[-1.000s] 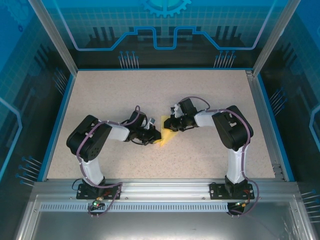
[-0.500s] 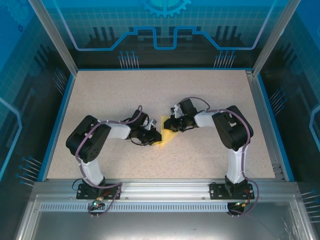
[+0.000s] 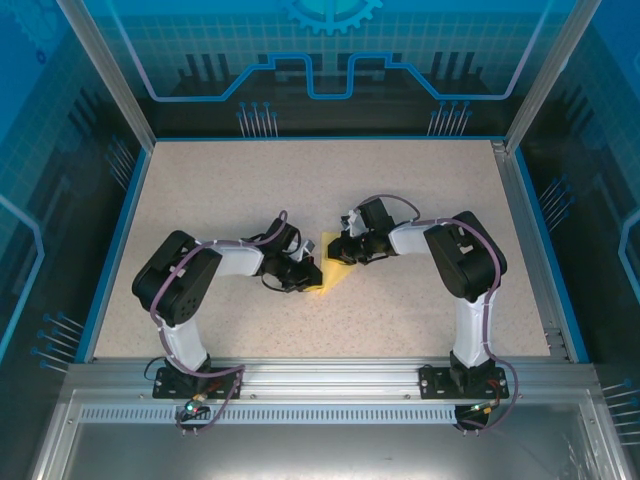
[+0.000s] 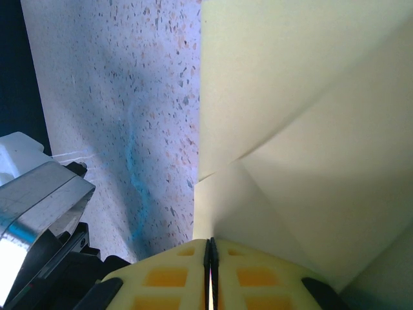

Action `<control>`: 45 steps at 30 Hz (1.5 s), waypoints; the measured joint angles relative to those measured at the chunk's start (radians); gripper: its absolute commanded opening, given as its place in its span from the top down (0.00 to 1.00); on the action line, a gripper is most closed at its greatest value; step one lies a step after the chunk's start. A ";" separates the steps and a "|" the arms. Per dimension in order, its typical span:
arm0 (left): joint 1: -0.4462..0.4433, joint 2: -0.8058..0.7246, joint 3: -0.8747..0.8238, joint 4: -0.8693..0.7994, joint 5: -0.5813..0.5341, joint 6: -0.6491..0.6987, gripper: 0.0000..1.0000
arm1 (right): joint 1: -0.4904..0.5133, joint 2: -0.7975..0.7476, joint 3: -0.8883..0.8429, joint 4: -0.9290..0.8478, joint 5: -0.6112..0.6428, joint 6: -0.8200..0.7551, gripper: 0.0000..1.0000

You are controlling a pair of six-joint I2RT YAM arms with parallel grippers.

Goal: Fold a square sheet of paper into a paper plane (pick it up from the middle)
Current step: Fourth fold the wing at the center of the table.

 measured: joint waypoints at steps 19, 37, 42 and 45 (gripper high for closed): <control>-0.022 -0.004 0.035 -0.108 -0.020 0.064 0.97 | 0.000 0.000 -0.002 0.006 -0.002 0.000 0.87; -0.030 -0.254 0.024 -0.203 -0.110 0.006 0.81 | 0.000 0.000 -0.003 0.002 0.001 0.000 0.89; -0.036 -0.184 0.042 -0.092 -0.073 -0.072 0.82 | 0.000 0.000 -0.003 0.002 0.002 0.000 0.89; -0.047 -0.116 0.066 -0.021 -0.057 -0.117 0.83 | 0.000 0.000 -0.003 0.002 0.002 0.000 0.89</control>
